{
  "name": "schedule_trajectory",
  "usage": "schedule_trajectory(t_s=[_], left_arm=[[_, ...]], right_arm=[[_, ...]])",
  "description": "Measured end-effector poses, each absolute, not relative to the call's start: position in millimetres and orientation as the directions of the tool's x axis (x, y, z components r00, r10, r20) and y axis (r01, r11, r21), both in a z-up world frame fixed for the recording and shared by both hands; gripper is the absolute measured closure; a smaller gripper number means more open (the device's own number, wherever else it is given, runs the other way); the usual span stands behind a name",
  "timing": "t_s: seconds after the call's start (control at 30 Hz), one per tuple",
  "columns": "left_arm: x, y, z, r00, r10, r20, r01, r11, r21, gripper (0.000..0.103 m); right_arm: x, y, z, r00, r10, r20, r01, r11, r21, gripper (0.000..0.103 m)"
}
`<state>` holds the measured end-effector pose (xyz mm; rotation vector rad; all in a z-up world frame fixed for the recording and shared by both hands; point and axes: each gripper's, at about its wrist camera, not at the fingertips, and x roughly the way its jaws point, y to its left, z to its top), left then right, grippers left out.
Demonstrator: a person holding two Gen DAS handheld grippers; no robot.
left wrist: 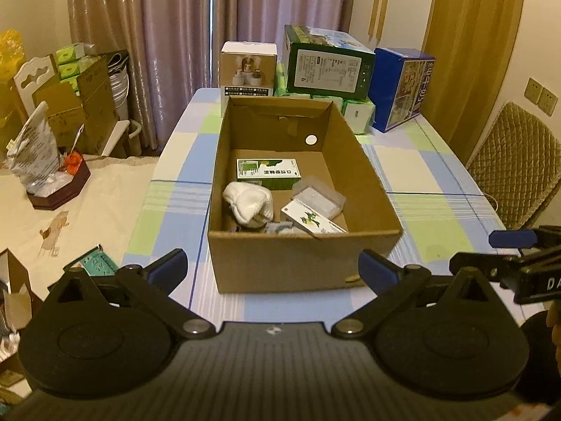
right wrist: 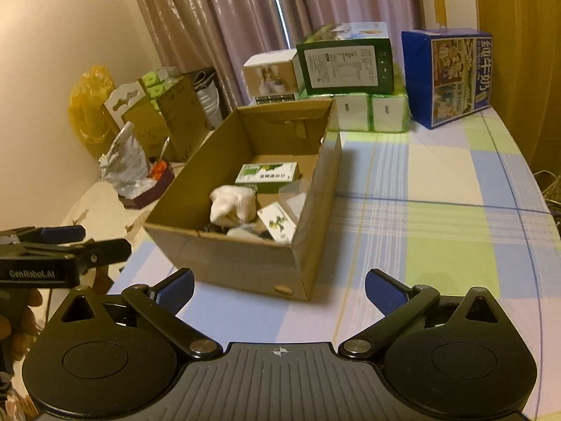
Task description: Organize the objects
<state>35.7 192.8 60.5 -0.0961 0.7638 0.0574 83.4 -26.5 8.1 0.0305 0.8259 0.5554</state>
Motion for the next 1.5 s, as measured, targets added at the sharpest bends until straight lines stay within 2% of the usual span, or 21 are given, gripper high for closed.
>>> schedule_trajectory(t_s=[0.23, 0.67, 1.5], left_arm=[[5.2, 186.2, 65.0, 0.724, 0.029, -0.689, -0.116, 0.99, -0.081, 0.001], [-22.2, 165.2, 64.8, 0.698, 0.087, -0.71, -0.141, 0.99, -0.017, 0.001], [-26.8, 163.3, 61.5, 0.687, 0.131, -0.715, -0.165, 0.986, 0.022, 0.001]], right_arm=[[57.6, -34.4, 4.9, 0.557, 0.453, -0.696, -0.432, 0.874, 0.224, 0.002], [36.1, -39.3, 0.9, 0.556, 0.422, -0.716, -0.413, 0.888, 0.203, 0.002], [35.2, -34.0, -6.4, 0.544, 0.407, -0.734, -0.405, 0.893, 0.195, 0.002]])
